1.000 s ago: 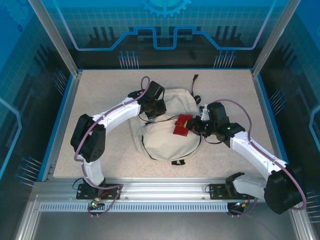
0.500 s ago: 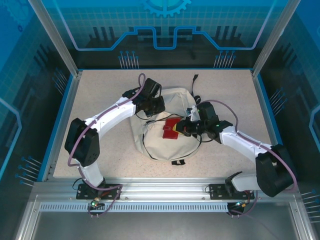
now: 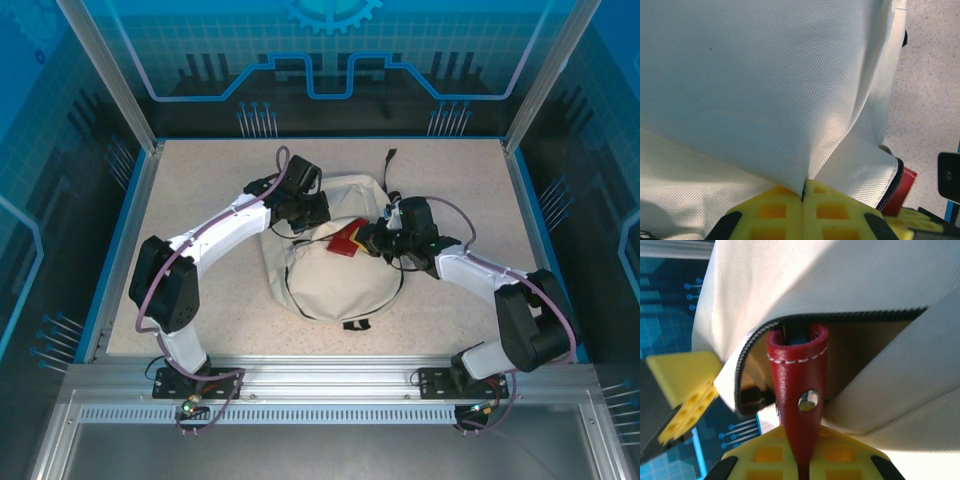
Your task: Pack books, pencil case, and school supplies into a backpack
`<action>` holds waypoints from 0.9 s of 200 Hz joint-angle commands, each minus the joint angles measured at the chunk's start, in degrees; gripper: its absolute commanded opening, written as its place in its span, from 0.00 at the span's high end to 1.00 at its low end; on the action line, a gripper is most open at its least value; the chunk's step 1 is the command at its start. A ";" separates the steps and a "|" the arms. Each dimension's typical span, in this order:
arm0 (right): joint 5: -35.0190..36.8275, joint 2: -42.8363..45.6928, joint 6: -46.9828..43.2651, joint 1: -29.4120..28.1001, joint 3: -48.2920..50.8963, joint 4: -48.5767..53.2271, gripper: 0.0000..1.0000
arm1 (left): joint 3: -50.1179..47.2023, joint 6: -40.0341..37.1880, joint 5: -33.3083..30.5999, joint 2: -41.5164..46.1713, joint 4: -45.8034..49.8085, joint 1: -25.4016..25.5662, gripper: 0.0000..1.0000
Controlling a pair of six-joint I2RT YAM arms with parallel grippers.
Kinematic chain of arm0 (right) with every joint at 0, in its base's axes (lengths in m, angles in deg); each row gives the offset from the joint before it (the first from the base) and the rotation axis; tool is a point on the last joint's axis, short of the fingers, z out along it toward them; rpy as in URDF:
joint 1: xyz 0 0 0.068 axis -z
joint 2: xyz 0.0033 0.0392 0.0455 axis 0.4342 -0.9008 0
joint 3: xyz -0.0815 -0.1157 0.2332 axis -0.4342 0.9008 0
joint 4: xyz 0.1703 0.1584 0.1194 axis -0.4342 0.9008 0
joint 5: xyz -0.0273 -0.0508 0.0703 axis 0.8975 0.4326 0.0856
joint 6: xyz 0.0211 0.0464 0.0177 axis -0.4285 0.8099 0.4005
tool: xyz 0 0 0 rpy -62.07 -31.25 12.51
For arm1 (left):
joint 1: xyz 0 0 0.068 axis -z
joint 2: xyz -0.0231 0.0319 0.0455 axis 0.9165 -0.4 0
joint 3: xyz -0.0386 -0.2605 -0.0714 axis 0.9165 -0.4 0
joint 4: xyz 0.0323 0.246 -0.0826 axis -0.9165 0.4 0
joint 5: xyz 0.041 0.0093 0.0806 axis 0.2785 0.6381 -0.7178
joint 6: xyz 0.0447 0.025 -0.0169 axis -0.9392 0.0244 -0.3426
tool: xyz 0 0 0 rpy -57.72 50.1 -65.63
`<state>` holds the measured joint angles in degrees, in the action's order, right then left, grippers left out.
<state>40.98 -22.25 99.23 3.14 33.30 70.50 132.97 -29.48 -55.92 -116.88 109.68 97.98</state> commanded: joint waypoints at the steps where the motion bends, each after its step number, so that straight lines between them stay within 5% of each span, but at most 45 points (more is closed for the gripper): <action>1: 7.04 -3.15 6.45 -0.79 -0.21 -10.16 0.94 | 0.77 -1.67 3.77 2.09 -1.30 0.10 1.00; 83: 7.33 -9.05 8.83 -4.31 -2.20 -13.43 0.66 | -0.52 -1.22 5.08 1.26 -2.18 -1.03 1.00; 112: 5.89 -4.88 7.34 -4.39 -0.21 -7.46 0.65 | -0.79 -1.37 5.33 1.34 -2.23 -1.65 1.00; 127: 5.95 -2.77 6.72 -4.48 0.92 -5.91 0.68 | -1.13 -1.36 5.42 1.48 -2.53 -1.89 1.00; 155: 6.40 -0.90 7.66 -4.57 3.09 -6.04 0.92 | -1.67 -1.03 5.57 1.52 -3.10 -2.09 1.00; 180: 10.76 -1.09 10.46 -4.57 5.19 -14.41 0.95 | -1.87 -0.54 6.37 1.34 -3.85 -2.03 1.00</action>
<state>48.17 -24.08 107.62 -0.62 36.57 61.96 131.81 -29.44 -52.36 -116.88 108.15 96.20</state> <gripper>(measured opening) 0.087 0.068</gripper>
